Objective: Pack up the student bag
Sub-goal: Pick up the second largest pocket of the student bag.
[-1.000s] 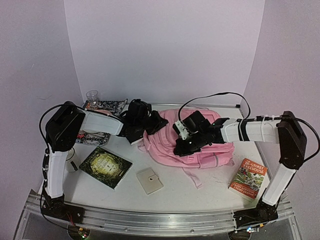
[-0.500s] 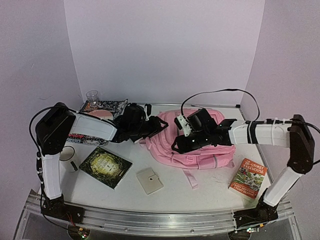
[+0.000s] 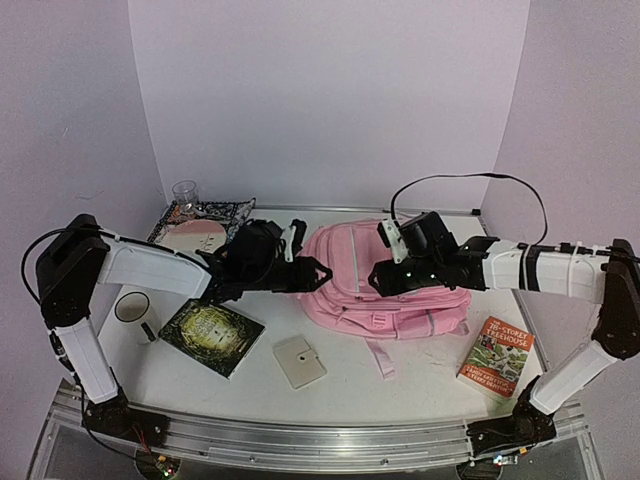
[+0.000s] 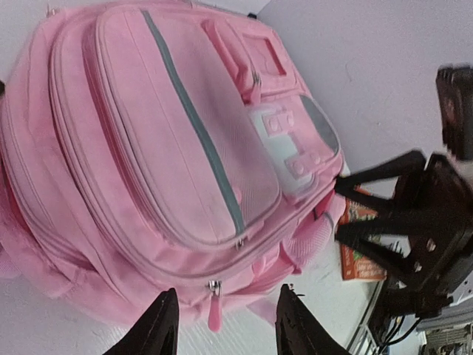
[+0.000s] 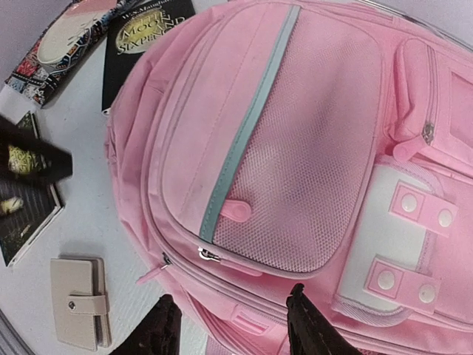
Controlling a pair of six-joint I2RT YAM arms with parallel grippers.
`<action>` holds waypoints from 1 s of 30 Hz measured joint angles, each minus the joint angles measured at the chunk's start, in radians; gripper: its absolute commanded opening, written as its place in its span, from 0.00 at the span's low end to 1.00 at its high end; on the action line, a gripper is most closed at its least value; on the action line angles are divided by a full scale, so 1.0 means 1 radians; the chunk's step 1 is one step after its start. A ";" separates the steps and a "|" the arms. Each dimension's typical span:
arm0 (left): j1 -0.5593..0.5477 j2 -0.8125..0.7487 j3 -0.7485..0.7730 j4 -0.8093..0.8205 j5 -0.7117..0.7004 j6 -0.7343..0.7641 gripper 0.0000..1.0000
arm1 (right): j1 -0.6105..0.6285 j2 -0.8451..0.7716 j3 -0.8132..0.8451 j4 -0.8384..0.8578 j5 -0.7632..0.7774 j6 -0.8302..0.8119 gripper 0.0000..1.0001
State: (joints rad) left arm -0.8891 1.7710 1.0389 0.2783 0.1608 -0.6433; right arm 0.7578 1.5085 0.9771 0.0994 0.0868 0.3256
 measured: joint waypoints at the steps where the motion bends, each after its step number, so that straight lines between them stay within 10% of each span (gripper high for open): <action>1: -0.023 0.000 -0.008 -0.015 -0.009 0.009 0.46 | 0.000 0.000 -0.004 -0.003 0.009 -0.001 0.51; 23: -0.178 0.243 0.180 -0.276 -0.212 0.146 0.41 | 0.000 0.000 -0.025 0.006 0.028 -0.004 0.58; 30: -0.178 0.286 0.235 -0.306 -0.223 0.176 0.08 | 0.000 0.000 -0.025 0.011 0.024 -0.012 0.58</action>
State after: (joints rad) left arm -1.0668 2.0566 1.2737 -0.0274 -0.0618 -0.4670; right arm 0.7578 1.5089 0.9524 0.1106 0.1108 0.3140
